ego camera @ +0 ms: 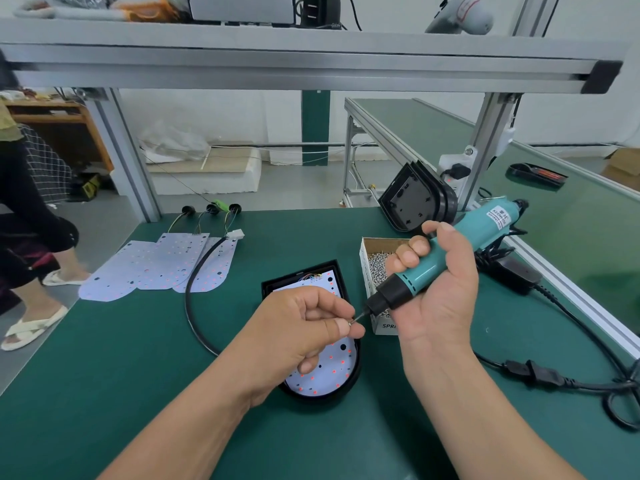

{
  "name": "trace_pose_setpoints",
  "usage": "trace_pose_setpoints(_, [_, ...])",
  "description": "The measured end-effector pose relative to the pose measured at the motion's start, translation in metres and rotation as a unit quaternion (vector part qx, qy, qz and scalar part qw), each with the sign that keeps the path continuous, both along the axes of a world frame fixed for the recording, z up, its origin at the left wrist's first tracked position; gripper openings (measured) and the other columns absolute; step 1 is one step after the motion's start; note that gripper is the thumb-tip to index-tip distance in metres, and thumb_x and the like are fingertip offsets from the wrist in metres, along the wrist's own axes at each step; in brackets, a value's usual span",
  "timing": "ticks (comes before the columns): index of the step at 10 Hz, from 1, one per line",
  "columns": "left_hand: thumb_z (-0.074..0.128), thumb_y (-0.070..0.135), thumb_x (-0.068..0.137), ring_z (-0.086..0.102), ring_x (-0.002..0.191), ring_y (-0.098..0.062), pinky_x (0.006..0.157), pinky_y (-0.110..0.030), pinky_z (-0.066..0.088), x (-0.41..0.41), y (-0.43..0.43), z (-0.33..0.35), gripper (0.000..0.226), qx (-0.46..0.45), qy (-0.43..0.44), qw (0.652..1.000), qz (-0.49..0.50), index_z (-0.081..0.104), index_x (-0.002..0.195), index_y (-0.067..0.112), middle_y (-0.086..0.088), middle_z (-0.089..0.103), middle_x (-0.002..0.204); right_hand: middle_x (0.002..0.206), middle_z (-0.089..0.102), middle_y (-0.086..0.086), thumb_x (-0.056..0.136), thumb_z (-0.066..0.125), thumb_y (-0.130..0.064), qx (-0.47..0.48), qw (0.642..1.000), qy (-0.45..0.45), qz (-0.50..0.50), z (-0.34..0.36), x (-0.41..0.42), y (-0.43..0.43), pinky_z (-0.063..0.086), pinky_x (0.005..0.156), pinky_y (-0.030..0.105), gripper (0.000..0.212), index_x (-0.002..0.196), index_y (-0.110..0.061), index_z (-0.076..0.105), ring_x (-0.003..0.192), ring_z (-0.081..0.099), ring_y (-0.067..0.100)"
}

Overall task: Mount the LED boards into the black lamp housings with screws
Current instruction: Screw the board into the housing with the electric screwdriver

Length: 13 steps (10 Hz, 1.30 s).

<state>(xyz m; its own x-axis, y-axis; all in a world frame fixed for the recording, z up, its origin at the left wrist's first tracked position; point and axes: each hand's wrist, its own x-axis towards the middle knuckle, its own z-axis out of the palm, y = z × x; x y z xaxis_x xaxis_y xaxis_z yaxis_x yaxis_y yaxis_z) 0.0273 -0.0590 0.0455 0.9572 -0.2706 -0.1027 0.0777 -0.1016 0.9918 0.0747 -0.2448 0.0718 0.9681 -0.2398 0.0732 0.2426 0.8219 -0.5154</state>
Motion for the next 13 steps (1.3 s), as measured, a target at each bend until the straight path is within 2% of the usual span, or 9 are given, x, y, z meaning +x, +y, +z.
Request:
trace_pose_setpoints(3, [0.076,0.019,0.091,0.03,0.042,-0.012,0.049,-0.021,0.043,0.001,0.002,0.002,0.024,-0.011,0.005,1.0,-0.021,0.071,0.114,0.011,-0.005,0.082,0.11,0.07,0.049,-0.002,0.099,0.061,-0.021,0.011,1.0,0.01,0.007,-0.001,0.002,0.0,0.044,0.053,0.025,0.007,0.094,-0.015,0.061,0.056,0.046,0.013])
trace_pose_setpoints(4, [0.071,0.019,0.101,0.031,0.045,-0.012,0.047,-0.022,0.043,0.002,0.004,0.003,0.017,-0.019,0.008,1.0,-0.009,0.073,0.117,0.015,-0.007,0.082,0.108,0.07,0.048,-0.001,0.098,0.061,-0.02,0.012,1.0,0.011,0.01,-0.001,0.001,0.0,0.044,0.053,0.025,0.007,0.095,-0.014,0.061,0.057,0.046,0.013])
trace_pose_setpoints(5, [0.067,0.027,0.102,0.034,0.047,-0.01,0.045,-0.023,0.039,0.009,0.016,0.008,0.012,0.001,0.0,0.998,0.064,0.078,0.101,0.022,-0.005,0.083,0.099,0.071,0.048,-0.001,0.097,0.062,-0.02,0.011,1.0,0.01,0.015,-0.002,0.001,0.0,0.044,0.054,0.025,0.007,0.095,-0.014,0.061,0.057,0.046,0.013])
trace_pose_setpoints(6, [0.066,0.039,0.101,0.057,0.057,-0.003,0.057,-0.028,0.042,0.022,0.038,0.009,0.018,0.216,-0.073,0.953,0.201,0.072,0.092,0.025,0.008,0.08,0.082,0.071,0.048,-0.001,0.097,0.062,-0.02,0.003,1.0,-0.001,0.022,-0.003,0.0,0.002,0.042,0.055,0.025,0.007,0.095,-0.014,0.062,0.057,0.045,0.013])
trace_pose_setpoints(7, [0.066,0.058,0.095,0.061,0.072,-0.021,0.069,-0.036,0.049,0.028,0.053,0.0,0.045,0.358,-0.068,0.897,0.249,0.065,0.085,0.014,0.001,0.066,0.074,0.07,0.048,0.0,0.097,0.062,-0.021,-0.024,0.999,-0.017,0.032,-0.004,-0.001,0.006,0.042,0.055,0.026,0.007,0.096,-0.014,0.063,0.056,0.045,0.014])
trace_pose_setpoints(8, [0.072,0.061,0.09,0.032,0.056,-0.021,0.057,-0.034,0.028,0.031,0.053,-0.01,0.061,0.364,-0.036,0.911,0.193,0.042,0.067,0.014,0.0,0.034,0.061,0.069,0.048,0.0,0.097,0.062,-0.021,-0.052,0.997,-0.024,0.048,-0.007,-0.003,0.011,0.043,0.053,0.026,0.009,0.099,-0.013,0.066,0.055,0.044,0.014])
trace_pose_setpoints(9, [0.084,0.054,0.084,0.021,0.049,-0.019,0.049,-0.026,0.02,0.036,0.05,-0.015,0.061,0.234,0.025,0.958,0.164,0.039,0.065,0.017,0.004,0.025,0.059,0.068,0.048,0.0,0.098,0.061,-0.021,-0.072,0.995,-0.032,0.065,-0.009,-0.005,0.016,0.042,0.052,0.026,0.012,0.099,-0.014,0.07,0.054,0.045,0.015])
trace_pose_setpoints(10, [0.087,0.045,0.083,0.028,0.048,-0.017,0.045,-0.024,0.023,0.035,0.044,-0.018,0.048,0.184,0.065,0.971,0.138,0.066,0.083,0.002,-0.003,0.04,0.066,0.067,0.047,0.001,0.094,0.06,-0.021,-0.094,0.991,-0.046,0.078,-0.009,-0.006,0.018,0.043,0.051,0.027,0.01,0.098,-0.013,0.065,0.052,0.046,0.016])
trace_pose_setpoints(13, [0.08,0.033,0.09,0.036,0.054,-0.019,0.046,-0.023,0.026,0.036,0.035,-0.024,0.037,0.153,0.054,0.979,0.128,0.069,0.099,0.0,-0.005,0.051,0.072,0.064,0.047,0.003,0.084,0.069,-0.023,-0.167,0.976,-0.078,0.119,-0.011,-0.012,0.024,0.042,0.05,0.028,0.016,0.096,-0.014,0.064,0.049,0.047,0.018])
